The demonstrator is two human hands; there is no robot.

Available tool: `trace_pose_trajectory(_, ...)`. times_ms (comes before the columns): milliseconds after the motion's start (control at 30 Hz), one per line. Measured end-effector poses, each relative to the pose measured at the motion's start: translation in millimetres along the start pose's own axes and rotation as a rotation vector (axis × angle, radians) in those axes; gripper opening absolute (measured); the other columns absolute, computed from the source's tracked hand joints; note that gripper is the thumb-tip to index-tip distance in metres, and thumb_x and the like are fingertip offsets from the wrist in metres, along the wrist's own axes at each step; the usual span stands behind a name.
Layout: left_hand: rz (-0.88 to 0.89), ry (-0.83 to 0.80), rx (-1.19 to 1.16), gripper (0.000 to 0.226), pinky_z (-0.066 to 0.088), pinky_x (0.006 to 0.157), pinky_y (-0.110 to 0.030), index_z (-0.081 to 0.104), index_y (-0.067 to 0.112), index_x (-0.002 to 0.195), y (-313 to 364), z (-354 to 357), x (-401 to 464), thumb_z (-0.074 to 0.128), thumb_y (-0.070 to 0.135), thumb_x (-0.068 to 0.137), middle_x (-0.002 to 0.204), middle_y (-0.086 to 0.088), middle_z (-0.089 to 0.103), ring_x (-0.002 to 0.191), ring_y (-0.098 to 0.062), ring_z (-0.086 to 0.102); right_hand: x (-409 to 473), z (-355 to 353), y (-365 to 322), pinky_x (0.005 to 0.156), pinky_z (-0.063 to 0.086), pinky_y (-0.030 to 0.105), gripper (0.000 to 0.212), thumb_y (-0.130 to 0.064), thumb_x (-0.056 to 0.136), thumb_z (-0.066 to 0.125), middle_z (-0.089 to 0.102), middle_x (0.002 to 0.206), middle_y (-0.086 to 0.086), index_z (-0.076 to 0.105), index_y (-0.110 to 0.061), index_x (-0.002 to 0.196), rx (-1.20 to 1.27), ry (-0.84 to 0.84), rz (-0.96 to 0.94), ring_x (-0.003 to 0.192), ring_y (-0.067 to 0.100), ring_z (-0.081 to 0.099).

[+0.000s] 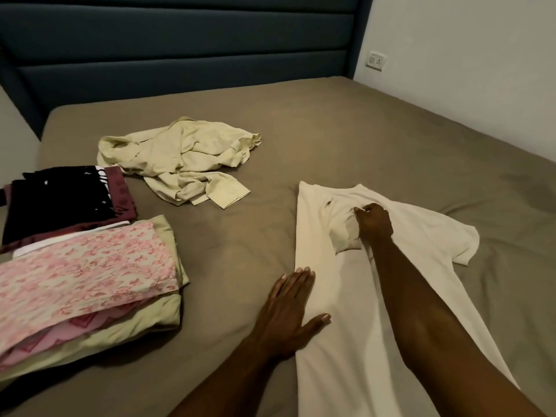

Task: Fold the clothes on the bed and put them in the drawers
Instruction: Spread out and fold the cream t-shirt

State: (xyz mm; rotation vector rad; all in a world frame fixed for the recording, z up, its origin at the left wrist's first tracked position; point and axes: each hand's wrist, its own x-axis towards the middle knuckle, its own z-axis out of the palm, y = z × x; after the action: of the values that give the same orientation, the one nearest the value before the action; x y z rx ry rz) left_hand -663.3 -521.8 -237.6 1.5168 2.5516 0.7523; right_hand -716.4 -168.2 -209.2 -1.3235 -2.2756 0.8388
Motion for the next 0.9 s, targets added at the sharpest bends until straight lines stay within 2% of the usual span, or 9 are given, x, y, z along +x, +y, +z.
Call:
trace_pose_trajectory(100,0.011,0.035,-0.013,0.085,0.012,0.127,-0.044,0.009,0.023,0.165,-3,7,2,0.034,0.072,0.100,0.172,0.008,0.005,0.157,-0.006,-0.001,7,12,2,0.092,0.052,0.044,0.033,-0.035,0.096,0.063,0.067,0.122,0.016,0.067,-0.011,0.117,-0.034,0.115,0.090,0.117,0.038,0.062)
trace_pose_trajectory(200,0.011,0.027,-0.061,0.096,0.002,0.128,-0.040,0.003,0.024,0.164,-3,8,3,0.038,0.080,0.094,0.172,0.010,-0.001,0.157,-0.006,-0.006,8,10,3,0.092,0.054,0.048,0.031,-0.028,0.095,0.058,0.065,0.122,0.019,0.064,-0.006,0.116,0.004,0.190,0.193,0.115,0.042,0.063)
trace_pose_trajectory(367,0.008,0.018,-0.078,0.102,-0.005,0.127,-0.035,0.002,0.026,0.164,-6,6,2,0.040,0.084,0.090,0.171,0.013,-0.005,0.156,-0.004,-0.010,-10,10,-7,0.083,0.052,0.048,0.030,-0.013,0.090,0.064,0.053,0.123,0.020,0.053,-0.005,0.117,-0.148,0.325,0.116,0.112,0.042,0.059)
trace_pose_trajectory(433,0.009,0.018,-0.081,0.102,-0.004,0.127,-0.037,0.003,0.026,0.164,-6,7,2,0.041,0.084,0.090,0.171,0.012,-0.004,0.156,-0.003,-0.010,-24,13,-9,0.083,0.051,0.049,0.038,-0.015,0.091,0.061,0.050,0.131,0.020,0.051,-0.005,0.126,-0.238,0.359,-0.046,0.117,0.041,0.055)
trace_pose_trajectory(533,-0.006,0.000,-0.096,0.103,-0.003,0.127,-0.037,0.004,0.026,0.165,-10,6,5,0.041,0.085,0.089,0.171,0.012,-0.004,0.155,-0.001,-0.012,-50,21,2,0.112,0.035,0.051,0.065,-0.047,0.103,0.045,0.040,0.157,0.022,0.042,-0.002,0.150,-0.388,0.057,-0.391,0.143,0.039,0.040)
trace_pose_trajectory(600,-0.013,-0.028,-0.091,0.105,-0.002,0.127,-0.039,0.004,0.026,0.165,-8,5,4,0.038,0.088,0.087,0.171,0.011,-0.004,0.155,-0.001,-0.012,-73,15,15,0.123,0.021,0.051,0.081,-0.062,0.104,0.028,0.025,0.168,0.017,0.025,-0.004,0.160,-0.444,-0.119,-0.391,0.155,0.033,0.023)
trace_pose_trajectory(700,-0.017,-0.069,-0.056,0.115,0.001,0.127,-0.042,0.008,0.020,0.165,-3,3,3,0.023,0.096,0.079,0.172,0.004,0.000,0.156,-0.007,-0.008,-119,-13,39,0.124,0.018,0.051,0.096,-0.071,0.096,0.010,0.021,0.169,0.019,0.021,-0.002,0.161,-0.418,-0.116,-0.285,0.156,0.034,0.021)
trace_pose_trajectory(800,-0.028,-0.082,-0.027,0.128,-0.004,0.127,-0.045,0.005,0.016,0.164,4,-4,-1,0.018,0.102,0.071,0.171,-0.001,-0.005,0.158,-0.014,-0.009,-184,-39,65,0.127,0.012,0.044,0.104,-0.081,0.091,-0.001,0.014,0.171,0.013,0.018,-0.009,0.164,-0.427,-0.169,-0.347,0.158,0.028,0.015)
trace_pose_trajectory(900,0.026,-0.135,0.009,0.132,-0.009,0.124,-0.056,-0.004,0.025,0.164,27,-11,-37,0.028,0.105,0.065,0.171,-0.001,-0.016,0.155,-0.017,-0.022,-259,-71,102,0.129,0.008,0.036,0.087,-0.074,0.100,0.012,0.005,0.173,0.005,0.013,-0.016,0.165,-0.415,-0.190,-0.389,0.159,0.019,0.005)
